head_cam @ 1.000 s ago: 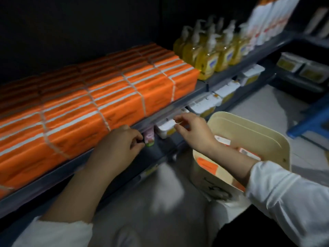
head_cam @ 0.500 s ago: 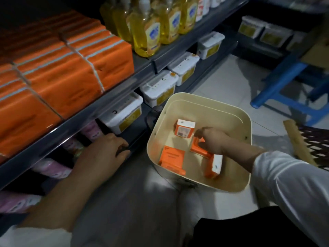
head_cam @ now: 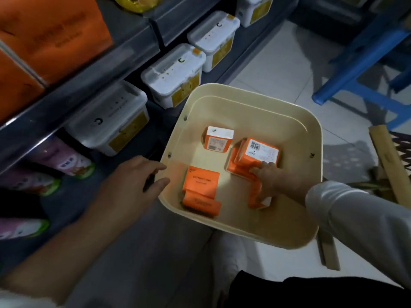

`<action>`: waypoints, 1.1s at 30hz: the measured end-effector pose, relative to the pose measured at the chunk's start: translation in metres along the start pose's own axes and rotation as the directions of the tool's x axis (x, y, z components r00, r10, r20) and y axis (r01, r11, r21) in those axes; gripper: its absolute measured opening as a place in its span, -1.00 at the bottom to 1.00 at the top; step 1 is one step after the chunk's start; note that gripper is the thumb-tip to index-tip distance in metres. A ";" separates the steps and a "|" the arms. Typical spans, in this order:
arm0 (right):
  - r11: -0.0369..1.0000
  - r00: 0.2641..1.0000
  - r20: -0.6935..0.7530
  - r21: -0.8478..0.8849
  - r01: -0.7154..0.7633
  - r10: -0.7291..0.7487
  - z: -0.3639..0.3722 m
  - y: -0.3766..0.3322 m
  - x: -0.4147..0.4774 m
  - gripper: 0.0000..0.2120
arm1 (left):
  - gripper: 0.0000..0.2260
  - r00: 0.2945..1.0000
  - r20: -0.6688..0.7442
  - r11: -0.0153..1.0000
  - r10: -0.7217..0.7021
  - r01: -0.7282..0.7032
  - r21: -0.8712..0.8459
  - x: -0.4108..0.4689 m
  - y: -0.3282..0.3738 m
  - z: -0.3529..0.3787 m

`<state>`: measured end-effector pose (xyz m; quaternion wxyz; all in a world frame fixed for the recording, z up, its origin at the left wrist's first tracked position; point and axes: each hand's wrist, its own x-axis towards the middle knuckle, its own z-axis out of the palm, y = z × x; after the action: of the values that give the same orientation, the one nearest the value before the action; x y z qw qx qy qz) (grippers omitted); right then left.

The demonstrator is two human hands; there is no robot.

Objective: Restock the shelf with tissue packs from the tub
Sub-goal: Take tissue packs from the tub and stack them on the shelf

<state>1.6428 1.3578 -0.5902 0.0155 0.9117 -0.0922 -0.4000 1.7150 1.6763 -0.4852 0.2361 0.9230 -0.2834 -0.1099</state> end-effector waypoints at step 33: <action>0.451 0.546 -0.832 0.451 0.770 -0.100 -0.085 -0.095 -0.103 0.03 | -0.44 0.878 0.112 0.353 -0.465 0.300 -0.886 0.018 0.046 -0.020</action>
<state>1.6515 1.4660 -0.4670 -0.4679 0.8800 0.0204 0.0793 1.7148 1.6400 -0.4464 0.6688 0.7080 0.0594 -0.2187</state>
